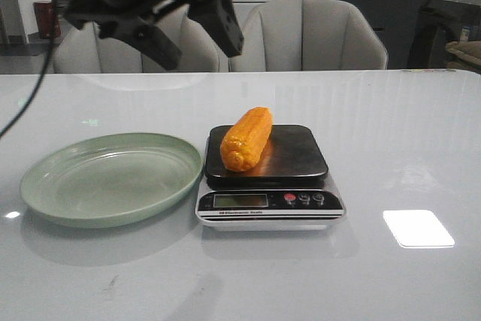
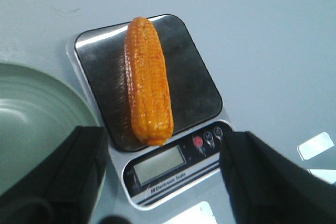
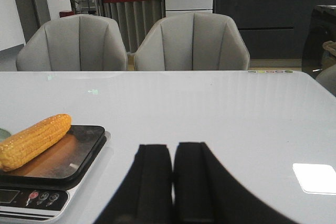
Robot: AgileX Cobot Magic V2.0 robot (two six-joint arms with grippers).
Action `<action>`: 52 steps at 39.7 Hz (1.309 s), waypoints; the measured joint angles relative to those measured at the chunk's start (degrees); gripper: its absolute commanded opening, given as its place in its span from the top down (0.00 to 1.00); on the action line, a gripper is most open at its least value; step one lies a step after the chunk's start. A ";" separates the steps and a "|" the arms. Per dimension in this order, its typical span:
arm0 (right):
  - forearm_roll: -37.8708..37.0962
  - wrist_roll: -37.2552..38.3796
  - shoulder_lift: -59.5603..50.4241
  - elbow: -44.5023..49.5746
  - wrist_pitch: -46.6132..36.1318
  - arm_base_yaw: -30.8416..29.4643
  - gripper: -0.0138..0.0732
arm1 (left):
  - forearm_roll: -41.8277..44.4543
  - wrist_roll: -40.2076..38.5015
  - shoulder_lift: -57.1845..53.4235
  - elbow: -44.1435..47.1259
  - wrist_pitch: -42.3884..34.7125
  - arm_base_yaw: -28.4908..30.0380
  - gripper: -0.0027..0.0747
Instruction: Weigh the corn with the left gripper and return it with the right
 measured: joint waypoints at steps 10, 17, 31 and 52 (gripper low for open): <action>0.00 0.00 0.00 0.00 0.00 0.00 0.64 | 5.38 0.10 -23.15 14.08 -0.42 0.00 0.32; 0.00 0.00 0.00 0.00 0.00 0.00 0.64 | 9.08 0.12 -38.89 21.89 -0.42 0.00 0.32; 0.00 0.00 0.00 0.00 0.00 0.00 0.64 | 15.17 0.23 -63.18 35.02 -0.30 0.00 0.43; -0.35 -0.21 0.00 0.00 -5.22 0.00 0.64 | 16.32 1.33 -74.73 42.93 -0.68 0.00 0.81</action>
